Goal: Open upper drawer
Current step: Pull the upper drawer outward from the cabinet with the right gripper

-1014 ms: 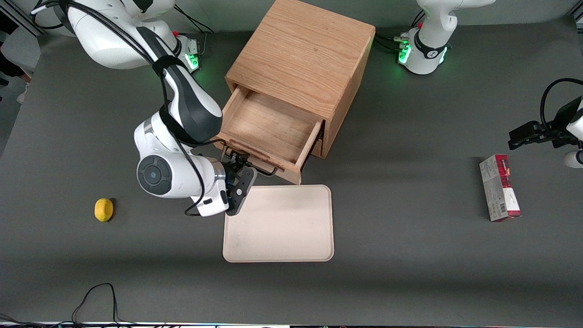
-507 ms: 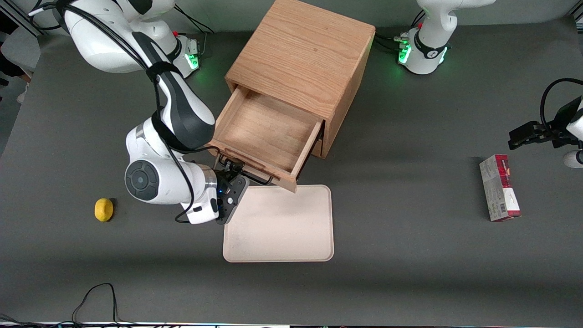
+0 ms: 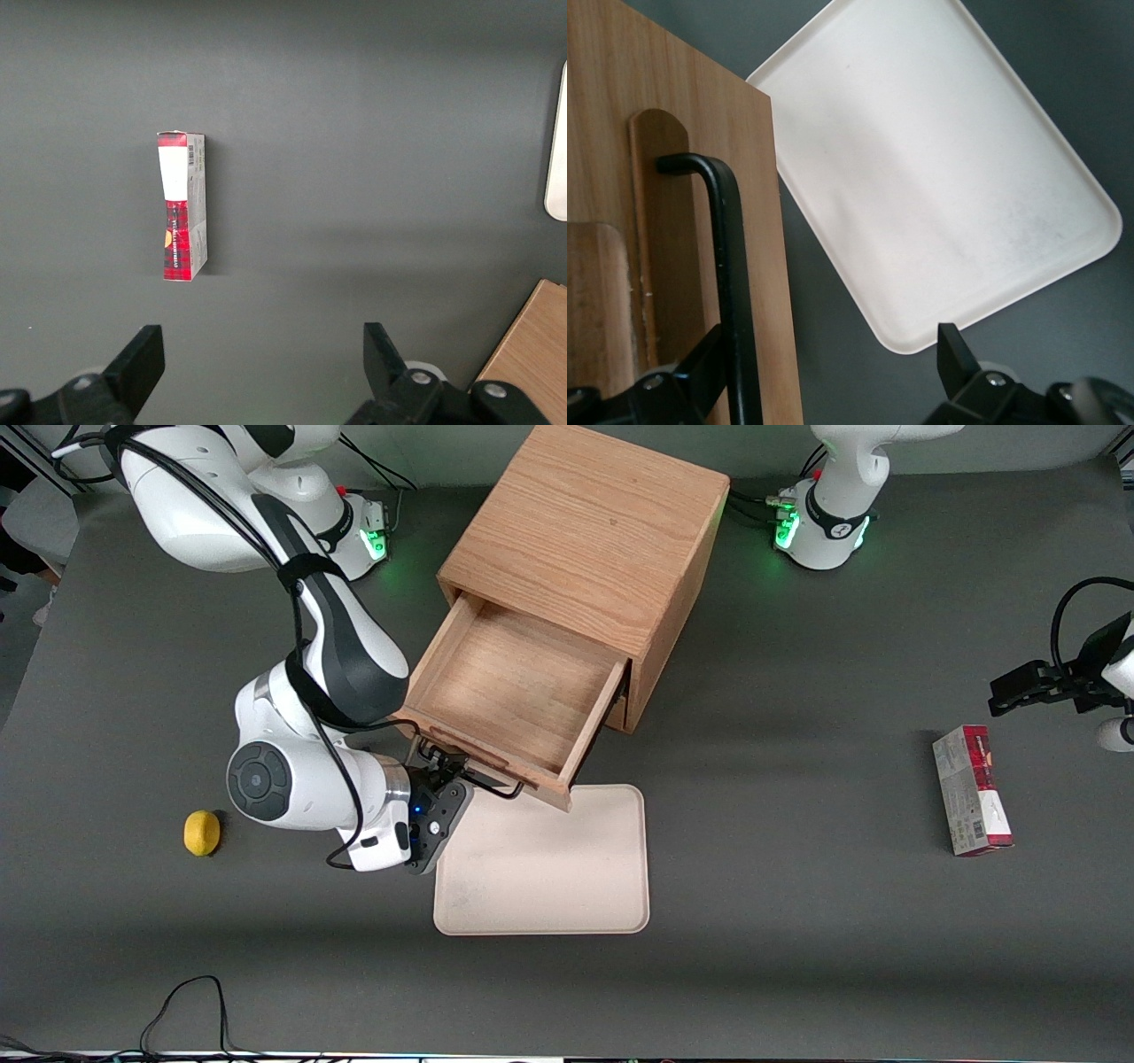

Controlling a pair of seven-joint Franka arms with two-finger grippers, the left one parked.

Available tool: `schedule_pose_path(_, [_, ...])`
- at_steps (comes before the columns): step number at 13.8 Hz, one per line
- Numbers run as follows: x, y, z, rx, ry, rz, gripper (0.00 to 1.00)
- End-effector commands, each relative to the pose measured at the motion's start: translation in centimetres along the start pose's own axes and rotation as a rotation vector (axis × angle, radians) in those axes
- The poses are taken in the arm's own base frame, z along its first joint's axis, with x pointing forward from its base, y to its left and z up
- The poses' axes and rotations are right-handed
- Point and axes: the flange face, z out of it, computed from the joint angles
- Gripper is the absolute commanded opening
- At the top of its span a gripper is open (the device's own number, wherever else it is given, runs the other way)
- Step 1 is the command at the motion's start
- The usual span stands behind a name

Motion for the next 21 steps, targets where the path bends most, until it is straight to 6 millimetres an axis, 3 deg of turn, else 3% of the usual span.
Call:
schedule_pose_path(1, [0.0, 1.8, -0.2, -0.028, 0.021, -0.003, 1.00])
schedule_pose_path(17, [-0.4, 4.5, -1.5, -0.091, 0.115, 0.040, 1.00])
schedule_pose_path(21, [-0.3, 4.4, -1.8, -0.088, 0.119, 0.042, 1.00])
